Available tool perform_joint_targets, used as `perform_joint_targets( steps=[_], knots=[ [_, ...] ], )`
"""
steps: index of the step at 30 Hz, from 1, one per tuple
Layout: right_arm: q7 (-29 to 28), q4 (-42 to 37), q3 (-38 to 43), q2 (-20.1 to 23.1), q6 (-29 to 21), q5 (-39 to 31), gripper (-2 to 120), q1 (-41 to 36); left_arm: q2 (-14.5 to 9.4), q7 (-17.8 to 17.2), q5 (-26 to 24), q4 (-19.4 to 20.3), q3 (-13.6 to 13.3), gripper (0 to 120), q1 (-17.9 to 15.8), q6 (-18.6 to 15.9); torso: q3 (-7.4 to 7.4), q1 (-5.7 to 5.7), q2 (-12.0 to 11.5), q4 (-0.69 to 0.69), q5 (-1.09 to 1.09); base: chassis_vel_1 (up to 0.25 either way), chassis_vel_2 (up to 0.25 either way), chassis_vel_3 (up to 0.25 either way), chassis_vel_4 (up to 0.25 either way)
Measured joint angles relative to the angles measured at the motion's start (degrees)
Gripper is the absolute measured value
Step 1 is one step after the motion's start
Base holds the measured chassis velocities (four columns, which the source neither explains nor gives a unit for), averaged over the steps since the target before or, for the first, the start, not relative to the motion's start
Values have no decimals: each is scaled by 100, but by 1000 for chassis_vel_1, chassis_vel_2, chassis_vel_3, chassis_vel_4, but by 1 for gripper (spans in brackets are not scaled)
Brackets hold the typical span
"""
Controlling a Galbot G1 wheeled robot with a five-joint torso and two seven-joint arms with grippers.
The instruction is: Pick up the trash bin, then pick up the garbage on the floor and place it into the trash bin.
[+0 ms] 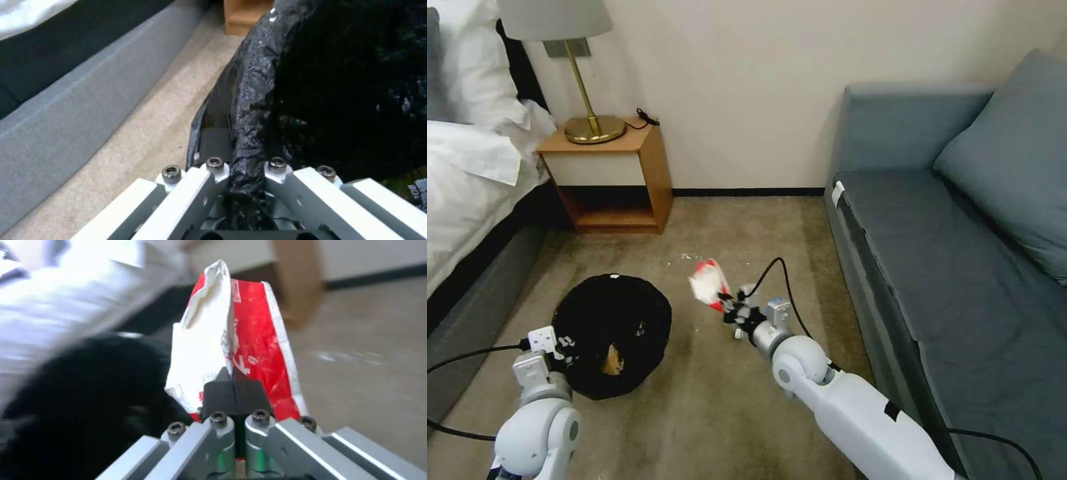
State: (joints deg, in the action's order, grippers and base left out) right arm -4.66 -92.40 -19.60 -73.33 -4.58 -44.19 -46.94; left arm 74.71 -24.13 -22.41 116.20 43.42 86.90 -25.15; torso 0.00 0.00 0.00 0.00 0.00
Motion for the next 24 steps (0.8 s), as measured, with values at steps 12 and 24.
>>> perform_joint_targets(
  steps=[12, 24],
  knots=[
    [770, 507, -1332, -362, 1274, -583, 0, 879, 77, 4, 15, 32, -35, 3, -41, -21, 0, 0, 0, 1, -1, 0, 0, 0, 0],
    [1177, 755, -1520, -472, 1355, -232, 0, 843, 130, 99, -4, 84, -65, 3, -44, 138, 0, 0, 0, 0, -1, 0, 0, 0, 0]
  ],
)
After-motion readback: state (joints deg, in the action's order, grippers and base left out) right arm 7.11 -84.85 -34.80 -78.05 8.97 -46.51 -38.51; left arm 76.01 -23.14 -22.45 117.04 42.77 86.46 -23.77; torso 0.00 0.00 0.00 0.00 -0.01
